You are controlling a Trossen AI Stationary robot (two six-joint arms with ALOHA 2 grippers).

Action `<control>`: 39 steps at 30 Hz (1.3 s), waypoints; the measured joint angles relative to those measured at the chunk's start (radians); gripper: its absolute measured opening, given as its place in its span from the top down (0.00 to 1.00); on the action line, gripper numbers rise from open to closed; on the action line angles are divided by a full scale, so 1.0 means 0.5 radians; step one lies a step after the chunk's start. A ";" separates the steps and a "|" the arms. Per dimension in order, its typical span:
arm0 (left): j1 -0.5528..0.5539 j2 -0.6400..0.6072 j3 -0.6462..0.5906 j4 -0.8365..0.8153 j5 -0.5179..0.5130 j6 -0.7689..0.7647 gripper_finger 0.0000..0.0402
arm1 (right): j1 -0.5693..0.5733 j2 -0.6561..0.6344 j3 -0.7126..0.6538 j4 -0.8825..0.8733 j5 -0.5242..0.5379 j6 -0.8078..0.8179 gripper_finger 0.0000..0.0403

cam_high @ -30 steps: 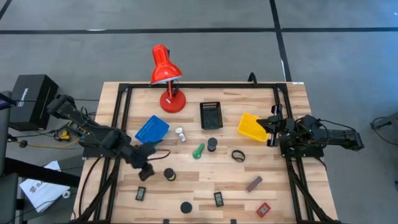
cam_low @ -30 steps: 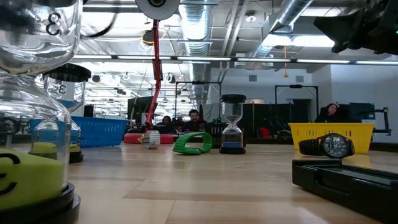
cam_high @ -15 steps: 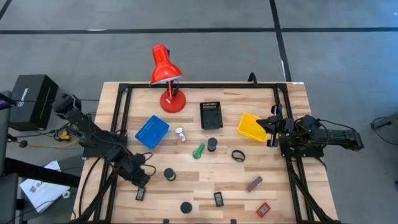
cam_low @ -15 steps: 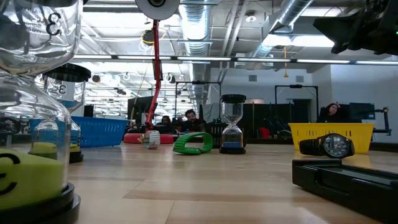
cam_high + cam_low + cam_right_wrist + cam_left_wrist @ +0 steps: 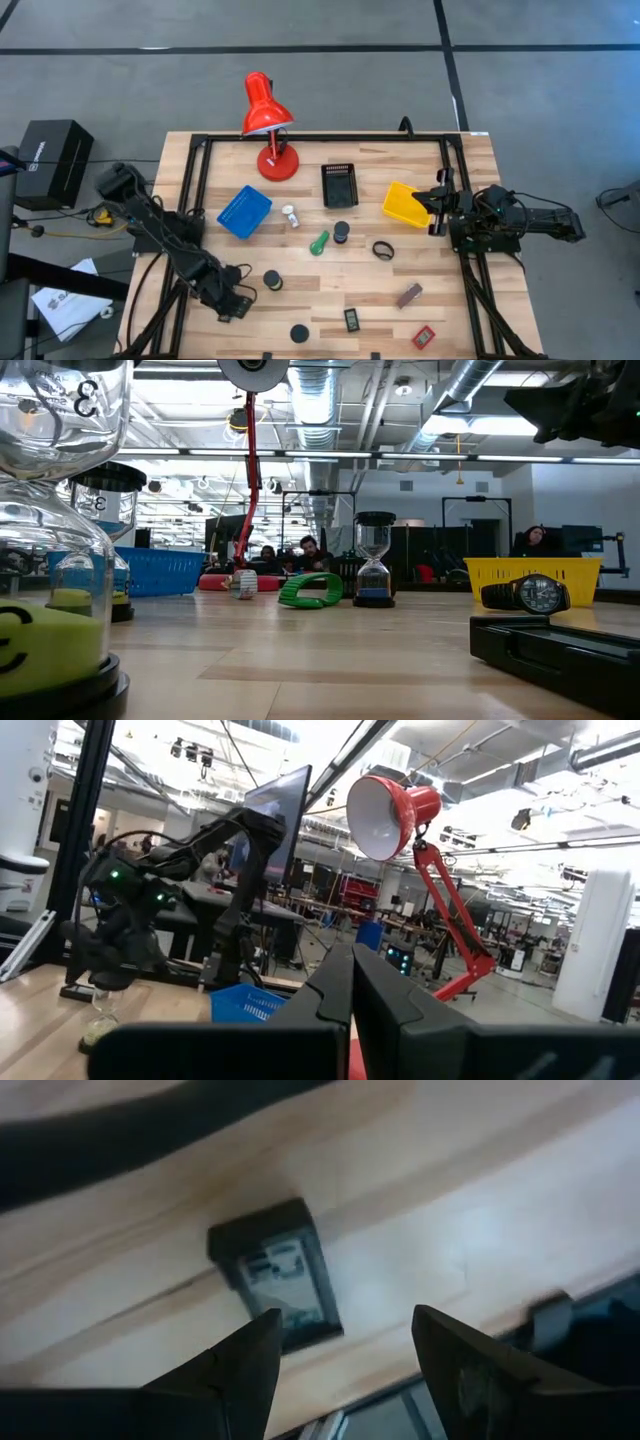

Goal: Pick & Place Office items
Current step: Put the left black digital clock into the blue basket

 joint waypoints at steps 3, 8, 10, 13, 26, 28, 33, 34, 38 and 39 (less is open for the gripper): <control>0.001 0.086 0.000 0.001 0.082 -0.057 0.46 | -0.001 0.000 0.000 0.000 0.000 -0.004 1.00; 0.000 0.106 0.002 0.011 0.191 -0.072 0.48 | -0.001 0.000 0.000 0.001 0.000 -0.024 1.00; 0.001 0.059 0.000 0.003 0.188 -0.100 0.48 | -0.001 0.000 0.000 0.002 0.000 -0.024 1.00; 0.001 -0.035 0.000 0.002 0.187 -0.170 0.48 | 0.000 0.000 0.000 0.005 0.000 -0.062 1.00; -0.107 0.072 0.000 -0.062 0.131 -0.546 0.48 | -0.001 0.000 0.000 0.002 0.000 -0.123 1.00; -0.105 0.105 0.000 -0.042 0.119 -0.547 0.48 | -0.001 0.000 0.000 0.002 0.000 -0.123 1.00; -0.105 0.181 0.000 -0.041 0.118 -0.566 0.48 | -0.001 0.000 0.000 0.002 0.000 -0.122 1.00; -0.105 0.196 0.000 -0.038 0.118 -0.566 0.48 | 0.000 0.000 0.000 0.002 0.000 -0.122 1.00; -0.103 0.249 0.008 -0.033 0.126 -0.522 0.48 | -0.001 0.000 0.000 0.002 0.000 -0.122 1.00; -0.103 0.255 0.008 -0.033 0.125 -0.510 0.48 | -0.001 0.000 0.000 0.002 0.000 -0.122 1.00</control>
